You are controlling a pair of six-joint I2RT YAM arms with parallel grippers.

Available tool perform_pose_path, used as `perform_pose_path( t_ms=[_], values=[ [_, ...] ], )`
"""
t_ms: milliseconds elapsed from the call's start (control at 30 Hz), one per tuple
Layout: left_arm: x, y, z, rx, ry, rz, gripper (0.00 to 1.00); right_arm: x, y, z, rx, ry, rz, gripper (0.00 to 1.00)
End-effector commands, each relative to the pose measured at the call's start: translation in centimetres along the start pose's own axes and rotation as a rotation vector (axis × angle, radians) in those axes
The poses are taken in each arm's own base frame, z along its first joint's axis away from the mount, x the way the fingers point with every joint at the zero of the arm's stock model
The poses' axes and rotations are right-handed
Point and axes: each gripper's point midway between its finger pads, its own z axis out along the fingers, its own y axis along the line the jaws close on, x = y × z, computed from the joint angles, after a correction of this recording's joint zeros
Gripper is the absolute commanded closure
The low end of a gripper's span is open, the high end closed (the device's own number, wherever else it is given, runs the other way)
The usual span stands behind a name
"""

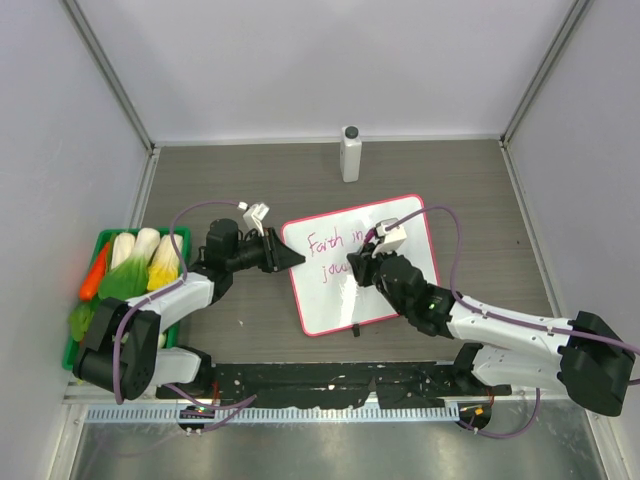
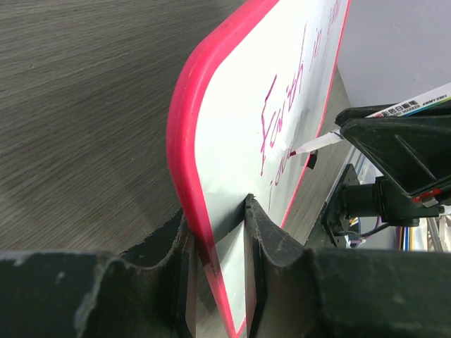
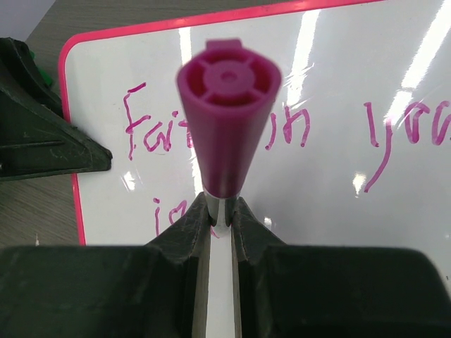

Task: Write a sentence on the whiteboard
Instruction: Write with the whiteboard marker on the whiteboard.

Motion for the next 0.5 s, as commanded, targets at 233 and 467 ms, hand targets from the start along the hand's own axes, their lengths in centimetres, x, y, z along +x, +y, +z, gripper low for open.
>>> perform_pose_path(
  t_ms=[233, 467],
  values=[
    [-0.1, 6.1, -0.2, -0.268, -0.033, 0.127, 1.00, -3.7, -0.3, 0.8, 0.066, -0.104, -0.010, 0.99],
    [0.0, 6.2, -0.2, -0.270, -0.032, 0.125, 1.00, -4.4, -1.0, 1.1, 0.108, -0.121, -0.001, 0.99]
  ],
)
